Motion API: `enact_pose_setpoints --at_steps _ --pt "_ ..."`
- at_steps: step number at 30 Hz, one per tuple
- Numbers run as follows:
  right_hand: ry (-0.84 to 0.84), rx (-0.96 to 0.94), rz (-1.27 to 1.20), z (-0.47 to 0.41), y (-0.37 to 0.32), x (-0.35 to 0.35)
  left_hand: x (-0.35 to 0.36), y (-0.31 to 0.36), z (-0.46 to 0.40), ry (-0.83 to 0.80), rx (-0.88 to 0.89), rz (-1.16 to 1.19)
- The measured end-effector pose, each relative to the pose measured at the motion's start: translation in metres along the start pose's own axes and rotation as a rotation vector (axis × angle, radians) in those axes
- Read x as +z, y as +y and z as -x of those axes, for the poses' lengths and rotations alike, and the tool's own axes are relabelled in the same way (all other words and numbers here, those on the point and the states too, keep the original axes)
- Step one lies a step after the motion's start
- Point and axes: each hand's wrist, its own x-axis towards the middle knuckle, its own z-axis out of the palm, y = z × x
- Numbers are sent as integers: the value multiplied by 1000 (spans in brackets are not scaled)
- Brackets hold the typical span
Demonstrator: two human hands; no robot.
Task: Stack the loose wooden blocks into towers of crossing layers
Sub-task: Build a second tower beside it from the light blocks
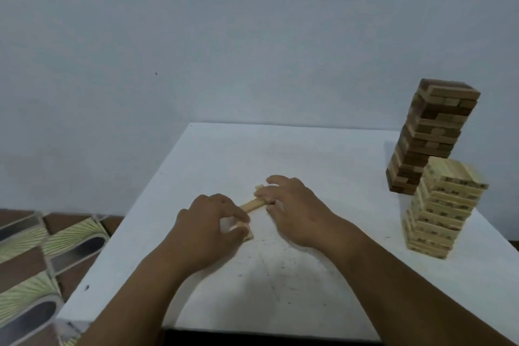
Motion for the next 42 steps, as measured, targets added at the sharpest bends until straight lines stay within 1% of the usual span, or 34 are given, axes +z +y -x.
enact_pose_setpoints --at_steps 2,4,7,11,15,18,23,27,30,34,39,42 --pt "-47 -50 85 -5 -1 9 -2 -6 3 31 -11 -4" --pt "-48 -60 85 -5 -2 12 -4 -10 4 49 -25 -29" --pt "40 -4 2 1 -2 7 -3 -11 2 64 -17 -48" --pt "58 85 -23 19 8 -4 7 3 1 47 36 -46" --pt "82 137 -58 53 26 -21 24 30 0 -15 131 -44" --pt "83 178 -46 83 41 -34 38 55 -3 -57 196 -45" --pt "121 215 -10 136 64 -55 59 100 -5 -82 297 -51" --pt "133 285 19 171 79 -68 73 139 -7 -128 385 -63" --pt "135 285 1 195 89 -71 81 163 -11 -170 392 -48" --pt "177 309 1 213 101 -76 92 180 -13 -193 356 -24" --pt "221 315 -78 220 108 -78 103 181 2 -144 371 -4" --pt "223 276 -94 219 109 -75 106 177 9 -122 414 -5"
